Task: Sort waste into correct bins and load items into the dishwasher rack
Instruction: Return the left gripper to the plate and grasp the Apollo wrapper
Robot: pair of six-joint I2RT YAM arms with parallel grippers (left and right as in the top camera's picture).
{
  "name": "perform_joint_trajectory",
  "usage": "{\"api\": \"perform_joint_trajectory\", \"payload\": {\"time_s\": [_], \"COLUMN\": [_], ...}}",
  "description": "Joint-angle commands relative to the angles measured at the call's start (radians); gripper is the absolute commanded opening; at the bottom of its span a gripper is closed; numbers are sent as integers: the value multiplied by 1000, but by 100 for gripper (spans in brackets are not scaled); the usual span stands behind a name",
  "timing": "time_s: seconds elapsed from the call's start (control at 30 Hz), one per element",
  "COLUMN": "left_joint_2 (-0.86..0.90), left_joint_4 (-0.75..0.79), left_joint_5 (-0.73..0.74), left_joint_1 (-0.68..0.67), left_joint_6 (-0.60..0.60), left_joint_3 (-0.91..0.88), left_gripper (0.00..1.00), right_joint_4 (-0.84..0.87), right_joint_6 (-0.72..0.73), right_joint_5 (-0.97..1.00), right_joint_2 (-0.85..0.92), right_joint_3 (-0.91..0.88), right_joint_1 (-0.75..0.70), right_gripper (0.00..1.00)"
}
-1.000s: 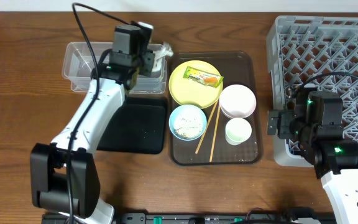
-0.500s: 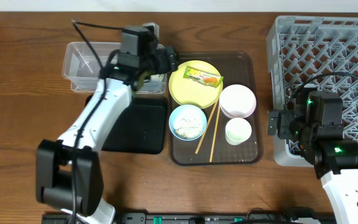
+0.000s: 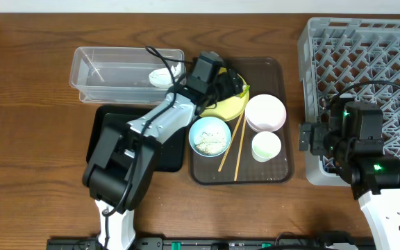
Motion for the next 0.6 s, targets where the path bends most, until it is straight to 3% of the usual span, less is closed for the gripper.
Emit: {"api": "perform_joint_trajectory", "payload": {"time_s": [0.0, 0.27, 0.57], "left_joint_2": [19, 24, 78], "left_joint_4": [4, 4, 5], "left_joint_5": [-13, -14, -14], "left_joint_1": [-16, -34, -34], "left_joint_6": [-143, -298, -377], "left_joint_3": [6, 6, 6], "left_gripper": [82, 82, 80], "right_joint_4": [-1, -1, -9], "right_joint_6": [-1, -1, -1], "right_joint_5": [-8, -8, -8], "right_joint_2": [-2, -2, -2], "right_joint_3": [20, 20, 20], "right_joint_1": [8, 8, 8], "right_gripper": [99, 99, 99]}}
